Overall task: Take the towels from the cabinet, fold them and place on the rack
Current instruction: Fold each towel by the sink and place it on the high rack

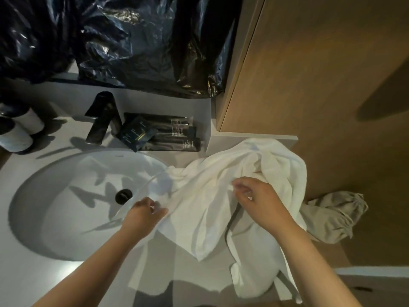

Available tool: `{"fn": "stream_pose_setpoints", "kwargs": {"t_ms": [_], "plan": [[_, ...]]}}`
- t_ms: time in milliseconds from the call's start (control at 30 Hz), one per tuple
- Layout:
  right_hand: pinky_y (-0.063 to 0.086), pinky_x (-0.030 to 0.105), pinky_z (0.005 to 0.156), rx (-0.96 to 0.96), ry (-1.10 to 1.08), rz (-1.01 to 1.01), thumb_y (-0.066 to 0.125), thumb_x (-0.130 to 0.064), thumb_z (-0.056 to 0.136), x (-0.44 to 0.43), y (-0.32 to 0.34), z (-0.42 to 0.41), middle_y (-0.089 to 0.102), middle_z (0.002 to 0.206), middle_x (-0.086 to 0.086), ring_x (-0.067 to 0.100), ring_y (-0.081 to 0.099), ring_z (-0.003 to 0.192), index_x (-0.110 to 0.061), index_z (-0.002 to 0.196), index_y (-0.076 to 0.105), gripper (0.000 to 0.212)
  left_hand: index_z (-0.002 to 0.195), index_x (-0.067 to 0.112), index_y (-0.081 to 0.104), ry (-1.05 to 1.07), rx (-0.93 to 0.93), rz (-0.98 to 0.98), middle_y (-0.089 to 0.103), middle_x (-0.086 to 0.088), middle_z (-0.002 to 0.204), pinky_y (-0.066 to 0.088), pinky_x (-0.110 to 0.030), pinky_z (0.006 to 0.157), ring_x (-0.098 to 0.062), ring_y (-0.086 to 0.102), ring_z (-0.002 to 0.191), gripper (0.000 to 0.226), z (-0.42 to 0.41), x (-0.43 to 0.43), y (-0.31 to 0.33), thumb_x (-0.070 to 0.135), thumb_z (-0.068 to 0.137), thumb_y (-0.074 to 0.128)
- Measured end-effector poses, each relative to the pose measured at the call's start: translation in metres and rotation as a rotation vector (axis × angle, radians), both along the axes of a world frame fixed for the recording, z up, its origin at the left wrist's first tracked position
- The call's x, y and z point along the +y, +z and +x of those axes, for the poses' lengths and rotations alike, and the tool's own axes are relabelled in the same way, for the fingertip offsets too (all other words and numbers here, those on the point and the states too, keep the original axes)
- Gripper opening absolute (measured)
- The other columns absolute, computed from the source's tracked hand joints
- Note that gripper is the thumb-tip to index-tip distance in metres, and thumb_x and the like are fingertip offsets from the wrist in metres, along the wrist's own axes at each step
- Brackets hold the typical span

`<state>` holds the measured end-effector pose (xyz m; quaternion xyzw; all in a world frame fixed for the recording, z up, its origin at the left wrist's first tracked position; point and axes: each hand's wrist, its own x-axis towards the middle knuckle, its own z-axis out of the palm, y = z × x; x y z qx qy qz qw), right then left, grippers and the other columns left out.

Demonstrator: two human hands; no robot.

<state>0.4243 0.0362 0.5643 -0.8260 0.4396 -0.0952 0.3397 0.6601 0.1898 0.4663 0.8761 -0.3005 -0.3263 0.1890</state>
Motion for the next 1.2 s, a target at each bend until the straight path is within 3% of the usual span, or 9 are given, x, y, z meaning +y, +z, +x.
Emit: {"fn": "stream_pose_setpoints", "kwargs": {"t_ms": [167, 267, 367, 433, 633, 867, 1000, 1133, 1200], "plan": [[0.049, 0.023, 0.094, 0.02, -0.007, 0.006, 0.059, -0.021, 0.096, 0.005, -0.006, 0.001, 0.064, 0.117, -0.006, 0.004, 0.06, 0.102, -0.018, 0.123, 0.065, 0.028, 0.129, 0.006, 0.047, 0.077, 0.081, 0.015, 0.059, -0.013, 0.124, 0.039, -0.028, 0.081, -0.031, 0.058, 0.107, 0.062, 0.006, 0.005, -0.014, 0.043, 0.085, 0.069], [0.05, 0.025, 0.094, 0.02, -0.016, 0.015, 0.059, -0.021, 0.096, 0.006, -0.007, 0.001, 0.063, 0.117, -0.006, 0.004, 0.059, 0.102, -0.018, 0.124, 0.064, 0.029, 0.135, 0.011, 0.046, 0.142, 0.22, -0.036, 0.061, -0.009, 0.121, 0.047, -0.034, 0.089, -0.032, 0.062, 0.102, 0.062, 0.008, 0.002, -0.016, 0.041, 0.086, 0.068], [0.05, 0.024, 0.093, 0.016, -0.015, 0.011, 0.059, -0.021, 0.096, 0.006, -0.007, 0.003, 0.064, 0.117, -0.006, 0.003, 0.059, 0.101, -0.018, 0.124, 0.064, 0.029, 0.098, 0.009, 0.059, 0.113, 0.154, -0.027, 0.06, -0.005, 0.085, 0.04, -0.031, 0.067, -0.025, 0.057, 0.08, 0.039, 0.01, -0.001, -0.014, 0.045, 0.086, 0.067], [0.049, 0.022, 0.092, 0.016, -0.014, 0.006, 0.059, -0.021, 0.096, 0.006, -0.006, 0.004, 0.064, 0.116, -0.007, 0.002, 0.059, 0.1, -0.019, 0.124, 0.065, 0.029, 0.074, 0.011, 0.051, 0.176, 0.199, -0.088, 0.05, -0.003, 0.067, 0.033, -0.029, 0.057, -0.021, 0.049, 0.065, 0.04, 0.011, -0.003, -0.009, 0.046, 0.084, 0.067], [0.05, 0.027, 0.095, 0.012, -0.009, 0.002, 0.058, -0.019, 0.096, 0.008, -0.001, 0.007, 0.064, 0.117, -0.007, 0.005, 0.059, 0.104, -0.019, 0.123, 0.065, 0.028, 0.07, 0.021, 0.064, 0.179, 0.246, -0.389, 0.059, 0.009, 0.062, 0.041, -0.025, 0.055, -0.013, 0.053, 0.058, 0.02, 0.013, 0.0, 0.026, 0.03, 0.088, 0.067], [0.048, 0.018, 0.085, -0.137, 0.133, -0.104, 0.058, -0.026, 0.097, 0.008, 0.03, 0.05, 0.059, 0.126, -0.011, 0.002, 0.059, 0.093, -0.027, 0.131, 0.059, 0.034, 0.082, 0.019, 0.073, -0.175, -0.078, -0.654, 0.068, 0.009, 0.083, 0.04, -0.007, 0.069, -0.001, 0.061, 0.081, 0.005, 0.005, -0.011, 0.107, 0.02, 0.086, 0.071], [0.039, 0.011, 0.077, -0.218, 0.321, -0.139, 0.058, -0.025, 0.097, 0.004, 0.05, 0.077, 0.053, 0.126, -0.021, -0.016, 0.052, 0.076, -0.032, 0.136, 0.054, 0.039, 0.09, 0.011, 0.075, -0.372, -0.226, -0.758, 0.068, 0.0, 0.085, 0.05, -0.03, 0.076, -0.015, 0.064, 0.083, 0.006, 0.008, -0.018, 0.151, 0.01, 0.084, 0.072], [0.042, 0.026, 0.067, -0.201, 0.38, -0.156, 0.059, -0.028, 0.095, -0.009, 0.068, 0.083, 0.059, 0.08, -0.019, -0.003, 0.053, 0.07, -0.026, 0.094, 0.067, 0.008, 0.084, 0.013, 0.075, -0.462, -0.404, -0.874, 0.064, 0.002, 0.078, 0.048, -0.032, 0.068, -0.015, 0.06, 0.074, 0.004, 0.018, -0.022, 0.184, 0.009, 0.084, 0.073], [0.042, 0.035, 0.064, -0.187, 0.355, -0.174, 0.059, -0.034, 0.095, -0.016, 0.078, 0.075, 0.056, 0.07, -0.009, 0.008, 0.053, 0.066, -0.024, 0.078, 0.06, 0.02, 0.083, 0.018, 0.074, -0.424, -0.47, -0.884, 0.064, 0.007, 0.079, 0.046, -0.026, 0.071, -0.008, 0.059, 0.076, 0.005, 0.027, -0.025, 0.194, 0.017, 0.086, 0.071]]}}
